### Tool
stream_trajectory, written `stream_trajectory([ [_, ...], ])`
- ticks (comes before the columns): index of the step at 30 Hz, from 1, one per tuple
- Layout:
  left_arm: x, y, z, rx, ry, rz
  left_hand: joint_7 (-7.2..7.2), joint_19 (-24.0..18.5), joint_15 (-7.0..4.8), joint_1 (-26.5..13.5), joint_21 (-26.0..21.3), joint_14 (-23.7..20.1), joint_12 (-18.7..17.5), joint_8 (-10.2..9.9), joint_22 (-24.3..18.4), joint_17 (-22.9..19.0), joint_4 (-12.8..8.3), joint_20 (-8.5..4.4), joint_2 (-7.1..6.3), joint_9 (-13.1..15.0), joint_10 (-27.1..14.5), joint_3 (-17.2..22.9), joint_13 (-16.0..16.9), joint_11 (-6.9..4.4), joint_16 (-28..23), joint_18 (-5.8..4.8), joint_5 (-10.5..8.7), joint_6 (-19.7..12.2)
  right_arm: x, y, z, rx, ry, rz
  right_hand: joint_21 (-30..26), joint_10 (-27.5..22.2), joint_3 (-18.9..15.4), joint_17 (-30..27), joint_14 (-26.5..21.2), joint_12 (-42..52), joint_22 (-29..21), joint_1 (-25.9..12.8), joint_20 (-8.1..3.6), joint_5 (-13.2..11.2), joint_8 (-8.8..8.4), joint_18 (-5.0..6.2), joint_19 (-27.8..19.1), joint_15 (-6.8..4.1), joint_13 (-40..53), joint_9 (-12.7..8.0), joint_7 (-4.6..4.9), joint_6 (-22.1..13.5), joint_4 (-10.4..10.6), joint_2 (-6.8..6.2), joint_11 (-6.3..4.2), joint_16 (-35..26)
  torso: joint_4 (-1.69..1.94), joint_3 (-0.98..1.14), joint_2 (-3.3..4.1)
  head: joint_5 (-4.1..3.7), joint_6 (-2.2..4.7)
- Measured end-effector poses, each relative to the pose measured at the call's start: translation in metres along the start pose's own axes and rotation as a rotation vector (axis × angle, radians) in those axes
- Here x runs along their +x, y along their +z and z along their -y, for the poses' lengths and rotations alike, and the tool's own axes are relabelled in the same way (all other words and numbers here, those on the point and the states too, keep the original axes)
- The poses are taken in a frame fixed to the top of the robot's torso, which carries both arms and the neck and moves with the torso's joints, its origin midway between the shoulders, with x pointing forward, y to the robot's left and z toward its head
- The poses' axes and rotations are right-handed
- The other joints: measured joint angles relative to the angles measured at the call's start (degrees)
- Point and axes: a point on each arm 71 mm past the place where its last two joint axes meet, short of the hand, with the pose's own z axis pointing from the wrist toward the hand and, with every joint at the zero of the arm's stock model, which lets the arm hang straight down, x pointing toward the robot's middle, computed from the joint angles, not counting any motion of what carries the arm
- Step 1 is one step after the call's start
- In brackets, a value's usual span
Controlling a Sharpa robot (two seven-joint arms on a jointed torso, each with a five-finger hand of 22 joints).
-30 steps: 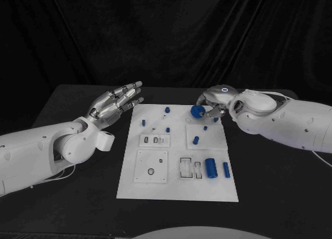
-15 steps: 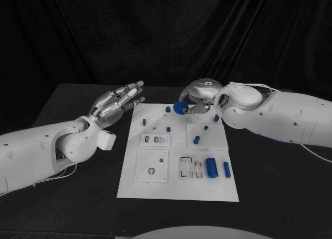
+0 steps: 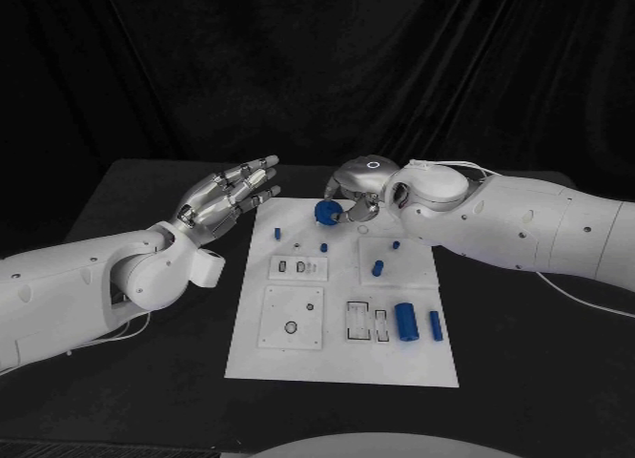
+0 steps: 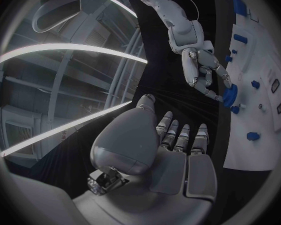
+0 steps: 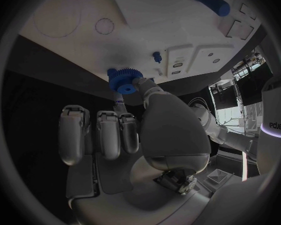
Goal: Assemble the parts on the task board
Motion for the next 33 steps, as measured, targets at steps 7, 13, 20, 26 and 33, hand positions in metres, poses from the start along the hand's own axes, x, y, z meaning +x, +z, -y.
stream_trajectory([
  [7, 0.001, 0.001, -0.001, -0.001, -0.001, -0.003, 0.0, 0.0, 0.0, 0.0, 0.0, 0.0, 0.0, 0.0, 0.0, 0.0, 0.01, 0.0, 0.0, 0.0, 0.0, 0.02, 0.0, 0.0, 0.0, 0.0, 0.0, 0.0, 0.005, 0.007, -0.004, -0.002, 0.0, -0.017, 0.0, 0.0, 0.27, 0.0, 0.0, 0.0, -0.01, 0.0, 0.0, -0.05, 0.0, 0.01, 0.0, 0.0, 0.0, 0.0, -0.09, -0.09, -0.1, 0.0, 0.0, 0.0, -0.12, 0.01, -0.01, -0.04, -0.05],
  [13, 0.002, 0.002, -0.001, -0.002, -0.002, -0.005, 0.0, 0.0, 0.0, 0.0, 0.0, 0.0, 0.0, 0.0, -0.05, 0.0, 0.0, 0.0, 0.0, 0.0, 0.0, 0.33, 0.0, 0.0, 0.0, 0.0, 0.0, 0.0, 0.01, 0.01, -0.005, 0.0, 0.002, -0.03, 0.0, 0.0, 0.5, 0.0, 0.0, 0.0, -0.01, -0.52, 0.0, -0.06, 1.42, 0.01, 0.0, 0.0, -0.01, 0.0, -0.3, -0.31, -0.02, -0.53, 0.0, 0.0, -0.16, 0.03, -0.03, -0.09, -0.06],
  [20, 0.001, 0.003, -0.001, -0.003, -0.002, -0.006, 0.0, 0.0, 0.0, 0.0, 0.0, 0.0, 0.0, 0.0, -0.04, 0.0, 0.0, 0.0, 0.0, 0.0, 0.0, 0.32, 0.0, 0.0, 0.0, 0.0, 0.0, 0.0, 0.012, 0.014, -0.008, -0.001, 0.003, -0.038, 0.0, 0.0, 1.18, 0.0, 0.0, 0.0, -0.01, -0.59, 0.0, -0.72, 1.69, 0.01, 0.0, 0.0, -0.01, 0.0, -0.16, -0.86, -0.23, -0.6, 0.0, -0.08, -0.13, 0.07, -0.07, -0.1, -0.12],
  [26, 0.002, 0.003, -0.002, -0.004, -0.003, -0.008, 0.0, 0.0, 0.0, 0.0, 0.0, 0.0, 0.0, 0.0, -0.04, 0.0, 0.01, 0.0, 0.0, 0.0, 0.0, 0.32, 0.0, 0.0, 0.0, 0.0, 0.0, 0.0, 0.014, 0.015, -0.01, -0.004, 0.005, -0.04, 0.0, 0.0, 1.7, 0.04, 0.0, 0.0, -0.02, -0.58, 0.0, -1.16, 1.19, 0.02, 0.0, 0.0, -0.02, 0.02, -0.38, -2.32, -0.37, -0.6, 0.0, -0.24, -0.13, 0.07, -0.09, -0.23, -0.13],
  [33, 0.002, 0.004, -0.002, -0.005, -0.003, -0.01, 0.0, 0.0, 0.0, 0.0, 0.0, 0.0, 0.0, 0.0, -0.04, 0.0, 0.01, 0.0, 0.0, 0.0, 0.0, 0.32, 0.0, 0.0, 0.0, 0.0, -0.01, 0.0, 0.014, 0.017, -0.012, -0.006, 0.004, -0.041, -0.69, 0.0, 2.87, 0.04, 0.0, 0.0, 0.03, -0.57, 0.0, -1.8, -1.14, 0.01, 0.0, 0.0, -0.02, 5.74, -0.64, -5.07, -0.34, -0.6, 0.0, -0.64, -0.13, 0.05, -0.1, -0.16, -0.13],
])
